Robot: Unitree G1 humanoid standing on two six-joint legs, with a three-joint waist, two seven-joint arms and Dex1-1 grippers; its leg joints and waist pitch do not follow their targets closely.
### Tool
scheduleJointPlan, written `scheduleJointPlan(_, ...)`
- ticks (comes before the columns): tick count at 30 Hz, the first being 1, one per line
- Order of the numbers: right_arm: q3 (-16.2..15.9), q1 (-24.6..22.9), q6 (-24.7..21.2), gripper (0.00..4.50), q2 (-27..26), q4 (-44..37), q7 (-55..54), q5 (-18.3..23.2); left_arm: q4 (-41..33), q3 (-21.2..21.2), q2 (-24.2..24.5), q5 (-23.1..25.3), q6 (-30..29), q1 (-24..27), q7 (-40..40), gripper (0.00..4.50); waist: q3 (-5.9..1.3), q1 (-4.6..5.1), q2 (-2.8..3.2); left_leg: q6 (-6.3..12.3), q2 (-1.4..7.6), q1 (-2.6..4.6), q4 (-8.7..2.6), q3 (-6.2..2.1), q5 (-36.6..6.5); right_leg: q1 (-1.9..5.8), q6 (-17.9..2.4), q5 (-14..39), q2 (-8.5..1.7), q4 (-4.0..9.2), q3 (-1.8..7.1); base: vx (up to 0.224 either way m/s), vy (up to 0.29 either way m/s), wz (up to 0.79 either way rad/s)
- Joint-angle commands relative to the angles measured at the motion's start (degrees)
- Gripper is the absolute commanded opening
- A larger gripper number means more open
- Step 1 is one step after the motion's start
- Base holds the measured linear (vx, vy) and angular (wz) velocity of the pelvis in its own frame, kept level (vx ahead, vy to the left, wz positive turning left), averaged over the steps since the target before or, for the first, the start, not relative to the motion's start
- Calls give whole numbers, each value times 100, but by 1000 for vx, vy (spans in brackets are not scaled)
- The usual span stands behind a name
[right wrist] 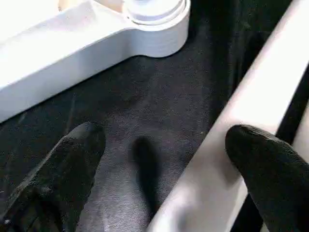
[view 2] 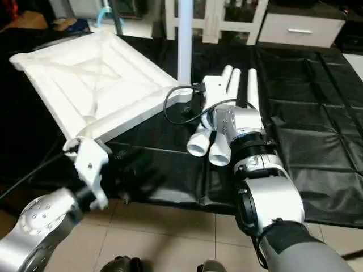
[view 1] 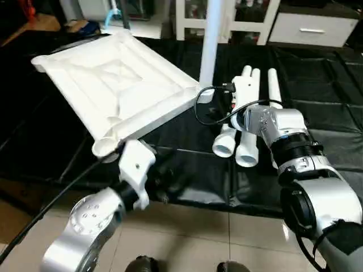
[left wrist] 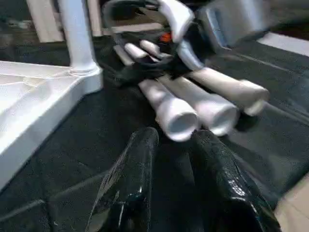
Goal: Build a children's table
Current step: Pick table leg
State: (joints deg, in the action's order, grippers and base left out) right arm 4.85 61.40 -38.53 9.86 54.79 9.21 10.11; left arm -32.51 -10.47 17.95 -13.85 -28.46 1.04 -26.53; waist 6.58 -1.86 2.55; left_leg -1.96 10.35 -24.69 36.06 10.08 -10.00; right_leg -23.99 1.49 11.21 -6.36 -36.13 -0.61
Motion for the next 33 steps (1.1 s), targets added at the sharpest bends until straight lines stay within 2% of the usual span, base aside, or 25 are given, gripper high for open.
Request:
scheduleJointPlan(1, -2, 33, 67, 443, 18, 146, -62, -93, -102, -32, 27, 1, -66, 1, -17, 139, -412, 12, -51, -48, 152, 303, -521, 43, -1432, 122, -1318, 918, -5, 382, 35, 0, 0, 0)
scheduleJointPlan(2, 6, 53, 104, 443, 18, 199, -65, -95, -107, -30, 27, -4, -80, -5, -11, 139, -412, 12, -51, -48, 152, 303, -521, 43, -1432, 122, -1318, 918, -5, 382, 35, 0, 0, 0)
scheduleJointPlan(3, 20, 76, 165, 443, 16, 261, -90, -108, -115, -35, 31, -16, -104, -16, -10, 139, -413, 10, -61, -200, 152, 296, -548, 38, -1585, 124, -1153, 1084, -17, 391, 44, 0, 0, 0)
scheduleJointPlan(4, 20, 87, 201, 443, 17, 283, -108, -126, -129, -40, 38, -23, -124, -21, -9, 139, -401, 13, -62, -259, 148, 281, -564, 29, -1632, 120, -1066, 1142, -16, 395, 45, 0, 0, 0)
scheduleJointPlan(8, 135, 149, 454, 443, 61, 273, -342, -133, -180, -56, 55, -54, -186, -38, -14, 139, -415, 27, -71, -333, 140, 261, -568, 19, -1605, 117, -927, 1075, -16, 391, 46, 0, 0, 0)
scheduleJointPlan(10, 239, 229, 600, 443, 85, 312, -424, -96, -214, -62, 86, -88, -225, -41, -14, 139, -422, 30, -76, -287, 134, 258, -556, 27, -1521, 115, -941, 943, -7, 386, 46, 0, 0, 0)
scheduleJointPlan(11, 282, 264, 626, 443, 98, 325, -446, -73, -231, -66, 98, -99, -236, -37, -21, 139, -424, 29, -58, -280, 134, 259, -553, 24, -1503, 115, -956, 917, -9, 378, 44, 0, 0, 0)
scheduleJointPlan(13, 349, 319, 682, 443, 119, 364, -503, -46, -237, -69, 105, -98, -247, -36, -44, 139, -430, 31, -77, -212, 125, 244, -540, 32, -1361, 129, -999, 747, 0, 371, 39, 0, 0, 0)
scheduleJointPlan(14, 373, 339, 684, 443, 132, 379, -520, -34, -233, -77, 116, -96, -253, -35, -61, 139, -431, 26, -37, -184, 126, 247, -533, 33, -1268, 127, -1034, 618, 1, 356, 37, 0, 0, 0)
scheduleJointPlan(16, 401, 354, 657, 443, 146, 438, -536, -28, -227, -99, 131, -88, -262, -38, -86, 139, -446, 26, -50, -128, 120, 245, -511, 46, -1092, 141, -1099, 360, 17, 339, 29, 0, 0, 0)
scheduleJointPlan(18, 428, 329, 562, 443, 127, 561, -492, 5, -227, -118, 127, -85, -285, -51, -90, 139, -447, 19, -28, -66, 117, 231, -500, 48, -941, 162, -1202, 133, 18, 314, 19, 0, 0, 0)
scheduleJointPlan(20, 495, 274, 472, 443, 92, 669, -445, 72, -233, -140, 115, -82, -304, -59, -79, 139, -450, 24, -46, -34, 119, 229, -493, 58, -886, 178, -1273, 36, 20, 310, 17, 0, 0, 0)
scheduleJointPlan(24, 577, 183, 494, 443, 61, 803, -491, 75, -253, -184, 112, -96, -327, -41, -61, 139, -432, 16, -46, -30, 143, 249, -506, 76, -996, 166, -1312, 198, 15, 327, 19, 0, 0, 0)
scheduleJointPlan(29, 586, 125, 455, 443, 42, 952, -462, 58, -262, -199, 142, -97, -335, -11, -76, 139, -393, 25, -50, -169, 157, 274, -546, 91, -1414, 129, -1190, 717, 8, 375, 29, 0, 0, 0)
scheduleJointPlan(33, 360, 111, 269, 443, 40, 1144, -214, -110, -271, -203, 186, -95, -365, -24, -110, 139, -383, 27, -46, -245, 156, 266, -564, 79, -1517, 119, -1115, 838, 10, 384, 32, 0, 0, 0)
